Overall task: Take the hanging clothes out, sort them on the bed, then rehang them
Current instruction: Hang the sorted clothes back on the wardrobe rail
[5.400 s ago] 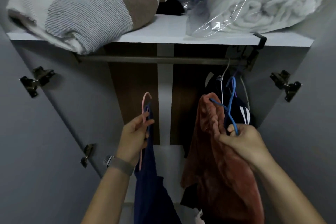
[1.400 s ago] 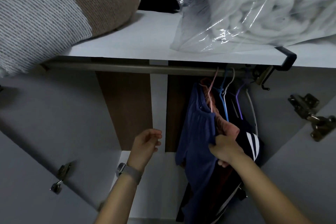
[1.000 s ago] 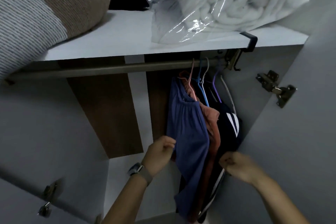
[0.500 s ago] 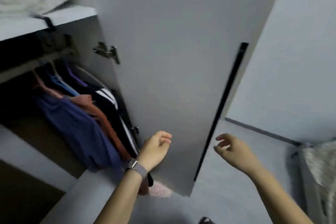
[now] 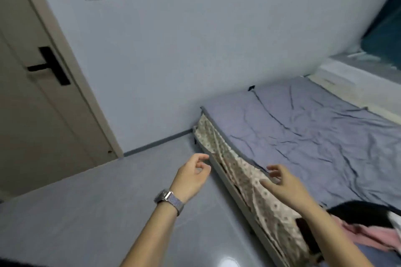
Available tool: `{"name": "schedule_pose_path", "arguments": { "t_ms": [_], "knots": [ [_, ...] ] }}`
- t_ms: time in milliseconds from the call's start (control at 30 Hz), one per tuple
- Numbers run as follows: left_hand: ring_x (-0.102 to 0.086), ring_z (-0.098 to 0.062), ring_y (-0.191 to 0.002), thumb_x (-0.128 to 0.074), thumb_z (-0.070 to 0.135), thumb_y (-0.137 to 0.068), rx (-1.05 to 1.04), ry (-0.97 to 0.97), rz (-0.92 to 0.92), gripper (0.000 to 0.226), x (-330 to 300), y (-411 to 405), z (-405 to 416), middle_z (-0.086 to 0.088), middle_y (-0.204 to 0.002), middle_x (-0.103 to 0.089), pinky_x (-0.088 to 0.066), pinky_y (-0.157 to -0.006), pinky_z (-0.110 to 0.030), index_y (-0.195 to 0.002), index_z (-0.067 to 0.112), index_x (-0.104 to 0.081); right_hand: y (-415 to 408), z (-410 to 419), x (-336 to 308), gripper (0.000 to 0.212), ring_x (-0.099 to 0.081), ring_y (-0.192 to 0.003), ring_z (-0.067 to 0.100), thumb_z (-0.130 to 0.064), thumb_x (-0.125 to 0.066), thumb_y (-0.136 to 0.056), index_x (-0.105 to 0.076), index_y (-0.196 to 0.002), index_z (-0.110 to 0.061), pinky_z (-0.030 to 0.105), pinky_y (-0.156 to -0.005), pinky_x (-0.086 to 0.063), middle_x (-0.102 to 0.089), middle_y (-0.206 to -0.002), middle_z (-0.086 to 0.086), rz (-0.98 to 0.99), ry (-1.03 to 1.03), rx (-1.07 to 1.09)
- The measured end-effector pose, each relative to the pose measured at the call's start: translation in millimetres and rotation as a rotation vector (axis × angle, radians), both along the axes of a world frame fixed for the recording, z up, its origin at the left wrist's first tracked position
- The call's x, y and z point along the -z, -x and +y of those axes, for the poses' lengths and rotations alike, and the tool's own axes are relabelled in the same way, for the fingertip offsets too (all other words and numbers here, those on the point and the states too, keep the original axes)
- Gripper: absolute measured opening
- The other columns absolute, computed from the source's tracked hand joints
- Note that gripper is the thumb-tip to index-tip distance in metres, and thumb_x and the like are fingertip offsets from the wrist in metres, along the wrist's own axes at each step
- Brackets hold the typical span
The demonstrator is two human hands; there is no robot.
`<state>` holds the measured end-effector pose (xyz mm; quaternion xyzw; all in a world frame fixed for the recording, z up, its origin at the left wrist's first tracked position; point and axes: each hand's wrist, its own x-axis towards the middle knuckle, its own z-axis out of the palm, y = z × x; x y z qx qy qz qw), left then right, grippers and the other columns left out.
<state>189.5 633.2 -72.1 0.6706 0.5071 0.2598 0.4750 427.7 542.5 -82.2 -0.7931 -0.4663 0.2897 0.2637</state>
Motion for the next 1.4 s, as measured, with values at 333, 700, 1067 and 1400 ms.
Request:
{"name": "schedule_pose_path", "arguments": {
  "t_ms": [333,700,1067,1400],
  "knots": [
    [-0.052,-0.006,-0.061,-0.054,0.014,-0.089,0.519,0.116,-0.02,0.023,40.2,-242.8,-6.3,0.005,-0.076,-0.056,-0.044,-0.061,-0.022,-0.11,0.024,-0.059,-162.7,-126.4,32.1,0.036,-0.06,-0.098,0.019,-0.023,-0.071,-0.081,-0.055,-0.113,-0.019,0.03,-0.083,-0.044,-0.062,-0.106,0.001,0.067,0.034,0.629],
    [-0.06,-0.014,-0.078,-0.052,0.017,-0.092,0.964,0.147,0.076,0.017,66.2,-437.8,-34.1,0.0,-0.085,-0.058,-0.043,-0.064,-0.019,-0.105,0.028,-0.057,-250.1,-190.9,50.5,0.029,-0.055,-0.105,0.011,-0.021,-0.065,-0.085,-0.057,-0.114,-0.018,0.019,-0.081,-0.036,-0.057,-0.105,-0.005,0.077,0.081,0.996],
    [-0.062,-0.016,-0.078,-0.055,0.021,-0.087,1.233,0.152,0.168,0.018,99.2,-576.4,-154.8,0.003,-0.083,-0.064,-0.054,-0.075,-0.034,-0.09,0.038,-0.06,-312.4,-321.9,95.6,0.021,-0.058,-0.088,0.01,-0.016,-0.068,-0.083,-0.058,-0.099,-0.024,0.018,-0.081,-0.038,-0.064,-0.1,-0.006,0.198,0.043,1.354],
    [-0.062,-0.015,-0.081,-0.056,0.004,-0.09,0.974,0.203,0.149,0.022,128.7,-662.5,-306.1,0.002,-0.086,-0.067,-0.046,-0.073,-0.014,-0.091,0.025,-0.062,-429.8,-489.9,142.7,0.017,-0.058,-0.066,-0.003,-0.013,-0.06,-0.086,-0.06,-0.093,-0.027,0.007,-0.063,-0.043,-0.067,-0.085,-0.003,0.269,0.105,1.222]
  ]
}}
